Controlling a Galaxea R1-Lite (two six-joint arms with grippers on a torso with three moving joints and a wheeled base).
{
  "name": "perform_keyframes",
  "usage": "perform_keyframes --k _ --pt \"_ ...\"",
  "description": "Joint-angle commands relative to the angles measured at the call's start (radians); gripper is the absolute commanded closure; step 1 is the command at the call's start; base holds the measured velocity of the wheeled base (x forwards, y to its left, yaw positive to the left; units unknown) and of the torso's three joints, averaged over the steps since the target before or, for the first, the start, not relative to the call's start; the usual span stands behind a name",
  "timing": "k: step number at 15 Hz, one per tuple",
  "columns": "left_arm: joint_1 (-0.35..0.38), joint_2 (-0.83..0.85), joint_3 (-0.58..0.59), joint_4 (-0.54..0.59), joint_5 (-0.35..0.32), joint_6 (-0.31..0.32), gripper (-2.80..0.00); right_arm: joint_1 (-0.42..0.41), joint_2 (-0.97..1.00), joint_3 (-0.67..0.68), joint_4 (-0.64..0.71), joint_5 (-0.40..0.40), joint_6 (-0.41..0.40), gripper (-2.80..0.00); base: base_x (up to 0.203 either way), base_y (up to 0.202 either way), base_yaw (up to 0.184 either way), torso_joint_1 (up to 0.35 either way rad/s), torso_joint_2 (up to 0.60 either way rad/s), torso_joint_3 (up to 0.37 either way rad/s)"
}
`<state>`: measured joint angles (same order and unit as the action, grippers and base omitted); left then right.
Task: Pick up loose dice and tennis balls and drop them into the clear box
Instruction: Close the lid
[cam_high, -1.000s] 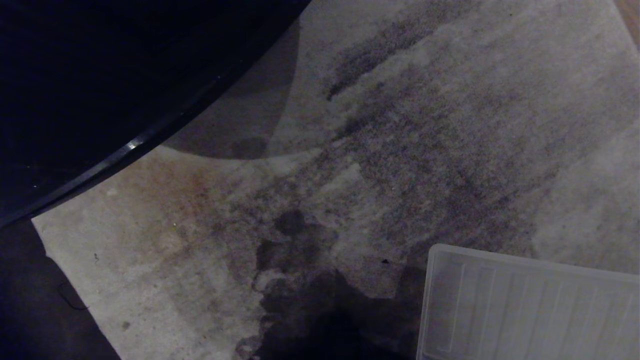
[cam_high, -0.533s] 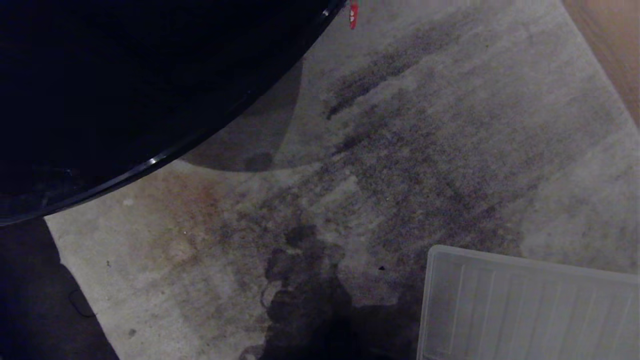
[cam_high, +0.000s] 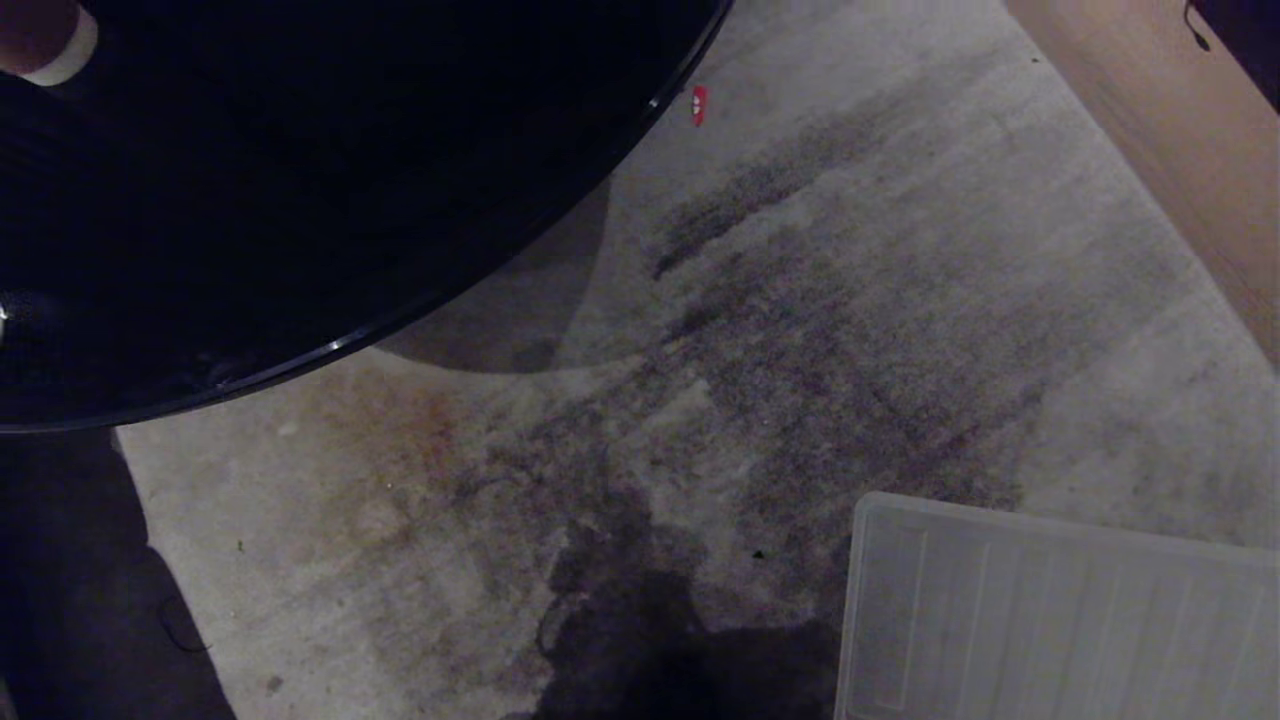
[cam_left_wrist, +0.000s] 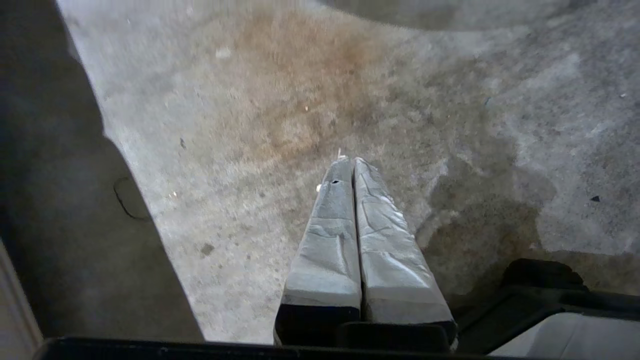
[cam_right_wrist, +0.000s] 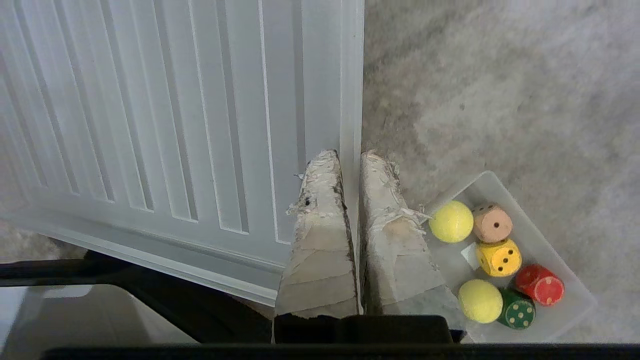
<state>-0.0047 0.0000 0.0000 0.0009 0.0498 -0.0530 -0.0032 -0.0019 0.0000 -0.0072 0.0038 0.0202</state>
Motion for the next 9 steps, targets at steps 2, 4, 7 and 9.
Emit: perform_keyframes --k 2,4,7,9 --pt "0.0 0.002 0.002 0.001 -0.005 0.029 0.0 0.0 0.002 0.002 0.0 0.001 0.0 0.0 0.0 0.0 0.0 0.001 0.0 0.198" --pt "0.0 0.002 0.002 0.001 -0.005 0.026 0.0 0.0 0.002 0.0 0.0 0.001 0.0 0.0 0.0 0.0 0.0 0.003 0.01 0.205" --pt "0.0 0.002 0.002 0.001 -0.005 0.027 0.0 0.0 0.002 0.0 0.0 0.001 0.0 0.0 0.0 0.0 0.0 0.0 0.0 0.197" --pt "0.0 0.002 0.002 0.001 -0.005 0.03 0.0 0.0 0.002 0.001 0.0 0.001 0.0 0.0 0.0 0.0 0.0 0.0 0.0 0.206"
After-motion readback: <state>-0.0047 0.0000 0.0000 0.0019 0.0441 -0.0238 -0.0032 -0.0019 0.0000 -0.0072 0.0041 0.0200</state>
